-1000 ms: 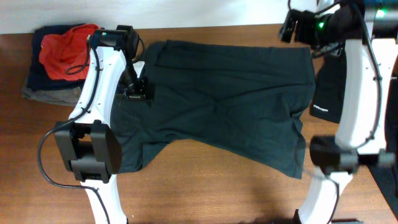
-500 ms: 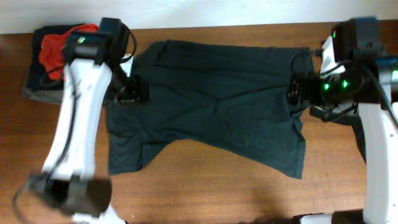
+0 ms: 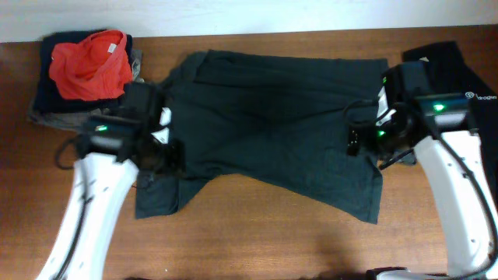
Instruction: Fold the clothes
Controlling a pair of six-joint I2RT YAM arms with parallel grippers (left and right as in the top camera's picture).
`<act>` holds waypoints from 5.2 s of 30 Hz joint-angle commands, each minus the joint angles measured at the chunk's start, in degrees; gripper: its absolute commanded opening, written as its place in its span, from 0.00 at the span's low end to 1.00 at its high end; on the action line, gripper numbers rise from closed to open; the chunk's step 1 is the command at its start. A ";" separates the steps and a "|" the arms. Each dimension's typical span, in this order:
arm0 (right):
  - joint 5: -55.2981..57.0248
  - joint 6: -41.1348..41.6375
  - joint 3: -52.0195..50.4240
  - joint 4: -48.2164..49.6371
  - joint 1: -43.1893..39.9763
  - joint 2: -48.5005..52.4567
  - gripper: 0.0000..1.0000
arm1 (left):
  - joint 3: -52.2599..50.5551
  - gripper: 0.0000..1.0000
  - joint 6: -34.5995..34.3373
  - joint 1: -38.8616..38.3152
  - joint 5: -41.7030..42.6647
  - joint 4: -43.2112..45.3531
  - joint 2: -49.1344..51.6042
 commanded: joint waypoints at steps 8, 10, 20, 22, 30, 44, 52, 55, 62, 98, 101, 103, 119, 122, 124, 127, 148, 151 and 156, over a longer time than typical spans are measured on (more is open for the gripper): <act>0.24 3.30 -14.14 12.90 -4.13 0.20 0.28 | -11.02 0.00 -0.39 6.16 0.68 12.17 7.69; 0.24 3.37 -15.47 13.88 -5.64 0.37 0.17 | -11.02 0.01 0.68 7.43 0.79 13.57 9.97; -0.20 5.88 -19.30 18.40 -8.48 3.74 0.04 | -11.02 0.01 2.01 8.61 2.51 18.80 20.59; -0.17 5.86 -19.45 18.53 -8.48 5.03 0.04 | -11.02 0.00 2.01 9.38 2.34 19.39 21.81; -0.87 6.27 -21.27 20.33 -8.48 10.32 0.04 | -11.02 0.01 2.51 14.58 1.75 20.35 24.70; -1.49 6.27 -22.82 23.67 -8.44 13.46 0.04 | -11.13 0.01 4.46 16.13 2.38 23.45 28.06; -1.88 6.29 -27.63 28.39 -8.44 13.46 0.04 | -11.87 0.00 2.38 16.35 2.36 22.71 32.70; -1.88 6.56 -28.22 28.89 -8.46 13.46 0.04 | -13.20 0.01 1.97 16.52 2.36 22.75 34.01; -1.86 7.58 -28.33 29.94 -8.46 13.55 0.04 | -16.41 0.00 -0.79 18.23 1.51 22.23 34.53; -1.22 8.61 -21.07 34.75 -20.13 24.65 0.04 | -28.55 0.01 -2.27 27.06 9.18 11.91 19.69; -1.20 8.83 -21.00 34.53 -20.13 24.65 0.04 | -29.09 0.01 -2.29 27.06 9.27 11.58 16.11; -0.52 9.94 -20.92 33.40 -20.26 24.65 0.04 | -29.09 0.01 -2.27 27.06 9.66 11.52 14.23; 4.70 11.19 -9.42 18.43 -25.38 24.63 0.04 | -28.55 0.01 -1.60 27.02 9.68 12.15 10.71; 4.31 12.28 -6.43 15.58 -25.31 24.57 0.04 | -27.45 0.00 0.76 26.05 9.70 12.17 7.69; 2.03 12.20 -4.72 14.29 -25.24 24.46 0.04 | -26.60 0.01 1.38 25.07 9.79 12.48 5.29; -7.80 5.27 -3.80 14.91 -24.83 23.80 0.04 | -25.33 0.00 4.28 22.38 12.15 15.80 1.51; -10.16 2.60 -19.65 25.11 -19.37 23.74 0.04 | -24.92 0.00 3.82 10.56 13.90 23.26 12.15; -6.93 3.82 -20.72 26.14 -19.37 23.74 0.04 | -24.92 0.00 3.80 10.56 13.33 23.30 13.88; 0.46 7.58 -20.72 26.10 -19.58 23.74 0.04 | -24.94 0.00 3.43 10.73 8.00 23.80 15.28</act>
